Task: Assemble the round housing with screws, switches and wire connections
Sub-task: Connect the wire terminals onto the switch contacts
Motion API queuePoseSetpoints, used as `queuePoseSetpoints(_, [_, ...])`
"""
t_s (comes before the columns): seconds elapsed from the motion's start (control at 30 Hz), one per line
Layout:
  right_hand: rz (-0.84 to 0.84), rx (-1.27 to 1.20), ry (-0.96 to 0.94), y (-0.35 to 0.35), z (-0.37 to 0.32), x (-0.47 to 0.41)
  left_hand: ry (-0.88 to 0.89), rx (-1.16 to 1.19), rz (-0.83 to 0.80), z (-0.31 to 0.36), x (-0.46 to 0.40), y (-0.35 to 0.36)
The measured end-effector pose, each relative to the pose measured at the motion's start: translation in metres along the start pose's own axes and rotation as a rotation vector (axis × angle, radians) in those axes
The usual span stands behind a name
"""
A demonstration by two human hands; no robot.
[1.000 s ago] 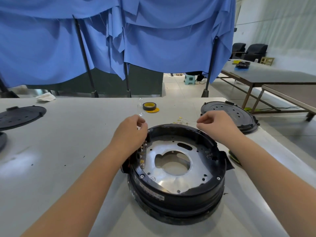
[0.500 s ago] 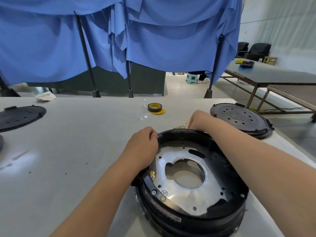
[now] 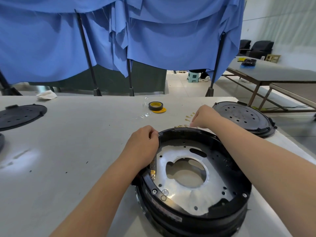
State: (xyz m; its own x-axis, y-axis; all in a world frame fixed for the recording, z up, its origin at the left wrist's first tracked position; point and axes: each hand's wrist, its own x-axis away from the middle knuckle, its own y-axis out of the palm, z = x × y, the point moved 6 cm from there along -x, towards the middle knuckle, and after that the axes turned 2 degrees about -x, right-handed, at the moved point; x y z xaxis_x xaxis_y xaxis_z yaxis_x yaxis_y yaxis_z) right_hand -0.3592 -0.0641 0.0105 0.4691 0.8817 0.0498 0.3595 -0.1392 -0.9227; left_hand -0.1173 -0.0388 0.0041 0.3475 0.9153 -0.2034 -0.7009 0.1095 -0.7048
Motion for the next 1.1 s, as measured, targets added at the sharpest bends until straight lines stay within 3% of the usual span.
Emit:
queuePoseSetpoints(0.23, [0.152,-0.182,-0.047,-0.037,0.005,0.028,0.006,0.013,-0.003,-0.003,-0.002,0.001])
queuePoseSetpoints(0.43, [0.443,-0.175,-0.246,-0.066,-0.01,0.082,-0.002,0.021,-0.031,-0.002,-0.002,0.0])
queuePoseSetpoints(0.6, [0.532,-0.185,-0.454,-0.067,-0.034,0.14,-0.011,0.052,-0.031,0.003,-0.002,-0.006])
queuePoseSetpoints(0.77, [0.673,-0.182,-0.64,-0.073,-0.052,0.188,-0.109,0.419,-0.058,0.021,-0.001,-0.021])
queuePoseSetpoints(0.93, [0.734,-0.023,-0.824,-0.056,-0.067,0.22,-0.192,0.769,-0.29,0.036,0.007,-0.025])
queuePoseSetpoints(1.1, [0.605,-0.006,-0.878,-0.035,-0.071,0.222,-0.125,0.757,-0.289,0.03,0.01,-0.03])
